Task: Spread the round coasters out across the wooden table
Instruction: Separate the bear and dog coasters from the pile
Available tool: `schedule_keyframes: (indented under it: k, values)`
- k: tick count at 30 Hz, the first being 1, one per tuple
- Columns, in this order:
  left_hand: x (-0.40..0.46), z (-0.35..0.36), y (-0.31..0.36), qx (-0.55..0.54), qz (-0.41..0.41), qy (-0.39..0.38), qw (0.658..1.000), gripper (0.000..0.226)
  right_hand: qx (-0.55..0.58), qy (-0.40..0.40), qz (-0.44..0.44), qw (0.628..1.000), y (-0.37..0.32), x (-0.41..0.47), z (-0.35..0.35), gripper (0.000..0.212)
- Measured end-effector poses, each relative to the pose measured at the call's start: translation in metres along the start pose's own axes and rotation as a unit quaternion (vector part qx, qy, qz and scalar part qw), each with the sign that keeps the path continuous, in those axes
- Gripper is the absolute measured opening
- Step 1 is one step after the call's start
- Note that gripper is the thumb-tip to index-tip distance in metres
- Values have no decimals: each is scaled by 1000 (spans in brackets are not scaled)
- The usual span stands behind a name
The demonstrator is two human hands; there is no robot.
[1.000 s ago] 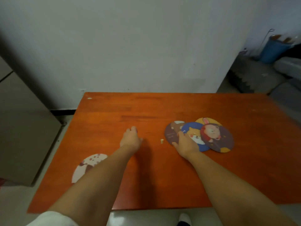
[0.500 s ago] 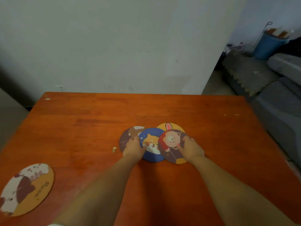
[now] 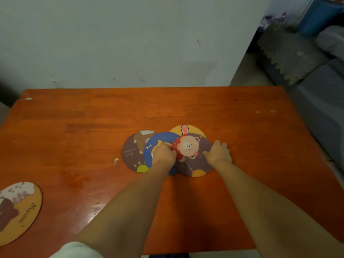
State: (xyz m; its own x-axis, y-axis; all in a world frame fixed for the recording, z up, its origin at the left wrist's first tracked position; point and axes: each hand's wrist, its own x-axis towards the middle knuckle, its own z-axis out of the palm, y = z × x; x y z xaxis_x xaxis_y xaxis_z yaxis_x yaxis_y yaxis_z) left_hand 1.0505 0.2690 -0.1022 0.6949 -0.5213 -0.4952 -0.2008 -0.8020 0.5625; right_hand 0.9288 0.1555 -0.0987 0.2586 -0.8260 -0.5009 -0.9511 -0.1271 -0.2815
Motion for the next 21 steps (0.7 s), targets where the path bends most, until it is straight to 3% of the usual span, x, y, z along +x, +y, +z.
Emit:
schedule_keyframes:
  k: [2, 4, 6, 9, 14, 21]
  values:
    - [0, 3, 4, -10, -14, 15, 1000, 29, 40, -10, 17, 999, 2, 4, -2, 44]
    - [4, 6, 3, -50, -43, 8, 998, 41, 79, -5, 10, 997, 8, 7, -5, 13]
    - [5, 7, 1, -116, -75, -16, 990, 41, 108, -6, -13, 994, 13, 6, -10, 26]
    - [-2, 9, 1, -178, -101, -34, 978, 40, 163, -12, -34, 986, 20, -6, -20, 9]
    - [-30, 16, 25, -271, -81, -72, 957, 41, 192, 19, -18, 981, 50, -29, -46, 22]
    - [-88, 56, 58, -267, -47, -148, 951, 40, 131, 51, -6, 990, 135, -46, -77, 25]
